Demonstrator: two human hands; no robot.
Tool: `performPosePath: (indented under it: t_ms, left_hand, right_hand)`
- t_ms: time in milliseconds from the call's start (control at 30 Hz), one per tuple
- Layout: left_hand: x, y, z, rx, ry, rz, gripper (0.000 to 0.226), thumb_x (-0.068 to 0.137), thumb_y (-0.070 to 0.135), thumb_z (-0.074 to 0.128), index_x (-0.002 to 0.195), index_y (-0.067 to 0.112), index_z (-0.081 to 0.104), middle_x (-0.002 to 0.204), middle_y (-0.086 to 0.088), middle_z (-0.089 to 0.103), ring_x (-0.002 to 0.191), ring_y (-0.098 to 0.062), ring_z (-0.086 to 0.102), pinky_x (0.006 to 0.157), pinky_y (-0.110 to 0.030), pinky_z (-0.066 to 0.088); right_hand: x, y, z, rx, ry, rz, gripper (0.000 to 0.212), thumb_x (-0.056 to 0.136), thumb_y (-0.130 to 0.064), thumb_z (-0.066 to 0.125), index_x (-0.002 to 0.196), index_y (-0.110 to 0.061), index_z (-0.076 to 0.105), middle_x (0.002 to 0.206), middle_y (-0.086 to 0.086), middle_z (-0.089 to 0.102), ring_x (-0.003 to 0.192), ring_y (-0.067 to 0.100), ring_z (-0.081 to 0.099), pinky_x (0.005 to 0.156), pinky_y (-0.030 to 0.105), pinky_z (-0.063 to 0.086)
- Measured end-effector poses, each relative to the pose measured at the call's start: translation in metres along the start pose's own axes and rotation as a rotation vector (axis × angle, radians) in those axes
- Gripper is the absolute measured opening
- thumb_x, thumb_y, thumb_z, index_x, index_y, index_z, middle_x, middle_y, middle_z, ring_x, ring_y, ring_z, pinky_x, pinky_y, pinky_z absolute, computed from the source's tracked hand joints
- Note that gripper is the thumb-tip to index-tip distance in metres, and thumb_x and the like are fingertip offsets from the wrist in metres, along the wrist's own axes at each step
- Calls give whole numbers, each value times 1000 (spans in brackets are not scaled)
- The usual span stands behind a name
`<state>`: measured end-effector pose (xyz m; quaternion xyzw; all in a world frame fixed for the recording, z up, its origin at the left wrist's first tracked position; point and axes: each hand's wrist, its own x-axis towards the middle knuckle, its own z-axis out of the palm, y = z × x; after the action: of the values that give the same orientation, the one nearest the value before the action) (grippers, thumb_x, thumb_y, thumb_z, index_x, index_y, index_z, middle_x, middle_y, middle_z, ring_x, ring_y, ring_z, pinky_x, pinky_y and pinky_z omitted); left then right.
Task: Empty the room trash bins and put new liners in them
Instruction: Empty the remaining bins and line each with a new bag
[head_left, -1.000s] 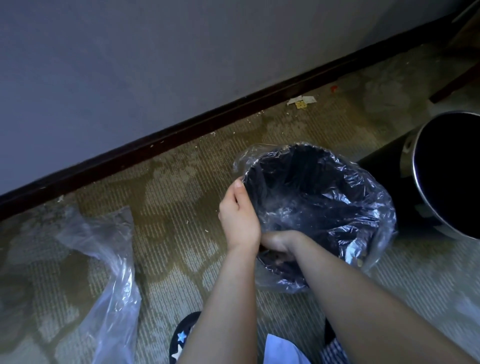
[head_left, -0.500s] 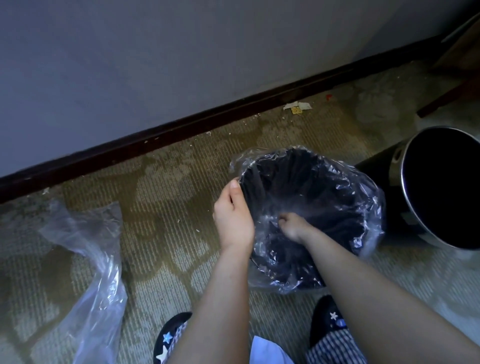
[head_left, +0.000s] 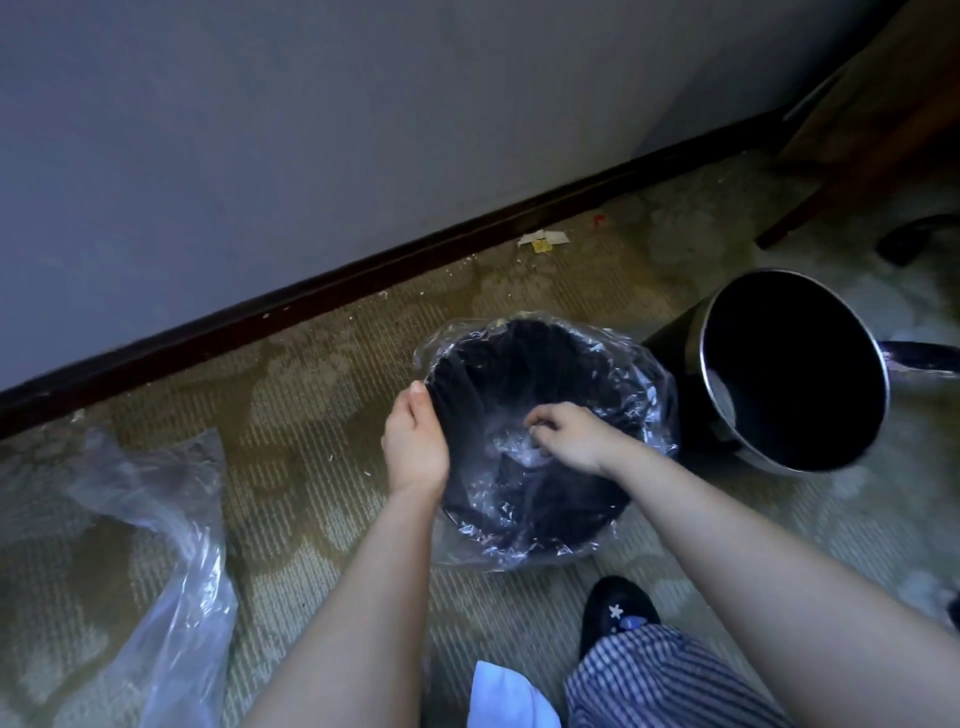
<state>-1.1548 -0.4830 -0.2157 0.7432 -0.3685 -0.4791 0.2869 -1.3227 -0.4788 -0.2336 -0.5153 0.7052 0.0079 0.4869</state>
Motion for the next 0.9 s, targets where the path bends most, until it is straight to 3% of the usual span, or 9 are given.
performPosePath:
  t_ms: [167,233,367,567,700,800,900]
  left_hand:
    - [-25,7,-21,375,6,84,48,102,32,31,143,7,32,147,-16,37,133,-32,36,110,-42,29]
    - [-38,19,-25,503,-10,161,50,101,32,32,145,8,29,149,-14,34,136,-30,32,111,-42,26]
    - [-69,48,-25,744,-185,387,46,101,33,32,143,12,34,147,-8,38,136,-24,33,111,-38,25]
    - [-103,87,3,960,-414,551,47,102,37,30,143,14,34,147,-5,38,134,-23,34,107,-36,29]
    - [-122,107,48,1014,-539,598,44,102,38,29,138,13,37,141,-6,42,129,-24,38,104,-37,33]
    - [-133,112,87,1063,-616,605,47,102,38,29,139,11,36,145,-10,38,132,-26,35,106,-38,30]
    - [-138,108,123,1038,-677,545,51,102,39,30,146,13,29,151,-11,32,139,-26,29,111,-37,26]
  right_hand:
    - [-47,5,-40,71,75,-43,19,95,-11,45,87,-23,58,90,3,62,97,30,63,92,38,49]
    - [-65,5,-52,52,85,-37,16,95,-12,45,91,-22,58,93,6,64,93,28,63,91,37,50]
    - [-104,12,-85,-12,142,-11,19,95,-17,47,100,-15,65,98,7,65,89,21,58,83,27,44]
    - [-153,56,-124,4,220,106,23,94,-18,47,74,-24,56,87,2,60,84,19,55,87,31,46]
    - [-170,102,-139,21,281,260,15,93,-22,49,81,-19,57,94,7,61,90,24,60,78,27,42]
    - [-169,138,-138,36,322,400,24,95,-30,49,98,-12,63,106,12,64,108,30,60,79,28,40]
    - [-161,165,-132,88,357,497,30,97,-34,46,103,-9,62,118,15,63,109,32,58,80,31,42]
